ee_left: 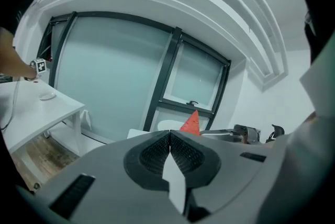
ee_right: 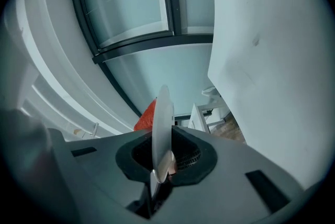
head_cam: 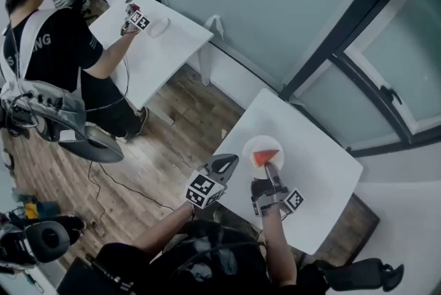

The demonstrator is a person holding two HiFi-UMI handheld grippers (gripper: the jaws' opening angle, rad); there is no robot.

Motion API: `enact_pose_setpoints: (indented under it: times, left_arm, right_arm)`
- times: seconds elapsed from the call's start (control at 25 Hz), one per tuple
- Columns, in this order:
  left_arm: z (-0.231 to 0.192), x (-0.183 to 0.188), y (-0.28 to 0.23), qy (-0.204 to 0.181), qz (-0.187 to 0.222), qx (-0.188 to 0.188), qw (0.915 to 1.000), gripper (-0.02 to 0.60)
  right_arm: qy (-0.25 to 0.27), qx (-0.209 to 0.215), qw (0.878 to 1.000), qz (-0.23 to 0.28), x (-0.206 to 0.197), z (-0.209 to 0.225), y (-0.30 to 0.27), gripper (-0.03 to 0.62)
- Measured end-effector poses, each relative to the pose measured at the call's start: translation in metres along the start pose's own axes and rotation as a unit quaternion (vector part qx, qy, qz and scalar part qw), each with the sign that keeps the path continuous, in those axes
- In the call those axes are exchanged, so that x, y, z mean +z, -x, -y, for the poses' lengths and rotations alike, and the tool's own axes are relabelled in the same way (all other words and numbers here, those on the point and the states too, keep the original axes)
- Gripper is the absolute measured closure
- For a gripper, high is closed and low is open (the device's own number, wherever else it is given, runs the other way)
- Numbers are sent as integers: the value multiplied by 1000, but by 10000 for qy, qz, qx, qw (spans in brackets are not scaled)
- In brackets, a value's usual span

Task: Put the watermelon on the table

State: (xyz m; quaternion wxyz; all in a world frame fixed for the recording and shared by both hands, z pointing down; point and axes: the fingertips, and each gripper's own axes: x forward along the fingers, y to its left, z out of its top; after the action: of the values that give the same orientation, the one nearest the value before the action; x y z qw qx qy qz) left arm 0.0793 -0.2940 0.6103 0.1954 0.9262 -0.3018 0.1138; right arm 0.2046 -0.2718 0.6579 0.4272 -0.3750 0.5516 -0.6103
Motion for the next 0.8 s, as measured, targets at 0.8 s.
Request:
enact_pose_setpoints:
  times: [0.8]
  left_arm:
    - [-98, -20, -104, 89, -215, 494, 9985, 577]
  right_arm:
    - [368, -1144, 9898, 763, 158, 164, -163, 559]
